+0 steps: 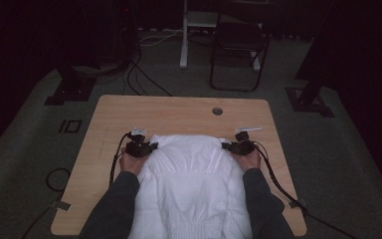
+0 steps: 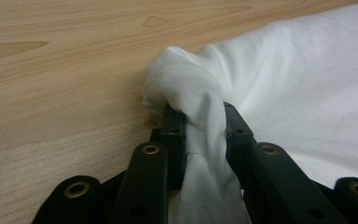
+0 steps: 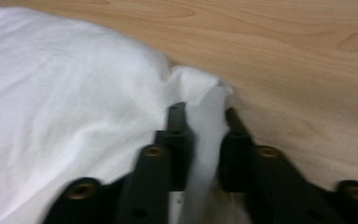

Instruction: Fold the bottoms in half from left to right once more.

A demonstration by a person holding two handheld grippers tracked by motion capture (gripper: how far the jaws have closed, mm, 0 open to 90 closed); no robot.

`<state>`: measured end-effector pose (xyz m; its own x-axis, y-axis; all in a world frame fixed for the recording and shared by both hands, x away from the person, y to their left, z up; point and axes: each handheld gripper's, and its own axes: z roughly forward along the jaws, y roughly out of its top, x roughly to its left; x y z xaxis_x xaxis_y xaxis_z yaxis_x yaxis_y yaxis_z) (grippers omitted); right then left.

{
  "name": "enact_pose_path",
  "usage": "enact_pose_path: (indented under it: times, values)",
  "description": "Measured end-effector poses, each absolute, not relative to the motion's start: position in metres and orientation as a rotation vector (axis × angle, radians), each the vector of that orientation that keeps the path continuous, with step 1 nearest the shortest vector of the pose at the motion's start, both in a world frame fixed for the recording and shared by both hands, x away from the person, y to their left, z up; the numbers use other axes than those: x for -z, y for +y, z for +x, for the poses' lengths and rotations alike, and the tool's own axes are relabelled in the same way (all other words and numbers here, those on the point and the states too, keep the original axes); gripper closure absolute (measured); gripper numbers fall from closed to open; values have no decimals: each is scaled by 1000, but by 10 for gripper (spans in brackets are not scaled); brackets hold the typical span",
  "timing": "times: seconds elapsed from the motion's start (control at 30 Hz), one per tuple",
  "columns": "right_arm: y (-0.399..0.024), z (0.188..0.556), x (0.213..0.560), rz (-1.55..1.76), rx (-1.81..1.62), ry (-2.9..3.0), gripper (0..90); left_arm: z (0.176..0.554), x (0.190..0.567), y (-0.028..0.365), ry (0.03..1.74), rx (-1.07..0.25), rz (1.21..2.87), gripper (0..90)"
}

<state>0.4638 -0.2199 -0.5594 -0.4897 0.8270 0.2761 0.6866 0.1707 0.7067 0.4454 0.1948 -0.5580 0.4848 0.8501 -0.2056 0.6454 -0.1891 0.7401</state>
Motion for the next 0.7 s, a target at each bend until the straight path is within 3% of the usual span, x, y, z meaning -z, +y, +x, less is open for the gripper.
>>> enact_pose_path:
  times: [0.13, 0.57, 0.7]
  values:
    - [-221, 461, 551, 1436, -1203, 2244, 838, 450, 555, 201, 1277, -250, 1879, 788]
    - [-232, 459, 479, 1312, -1368, 1949, 840, 457, 465, 204, 1130, -342, 1676, 795]
    - [-236, 448, 468, 1240, -1385, 1951, 839, 446, 457, 204, 1091, -350, 1689, 794]
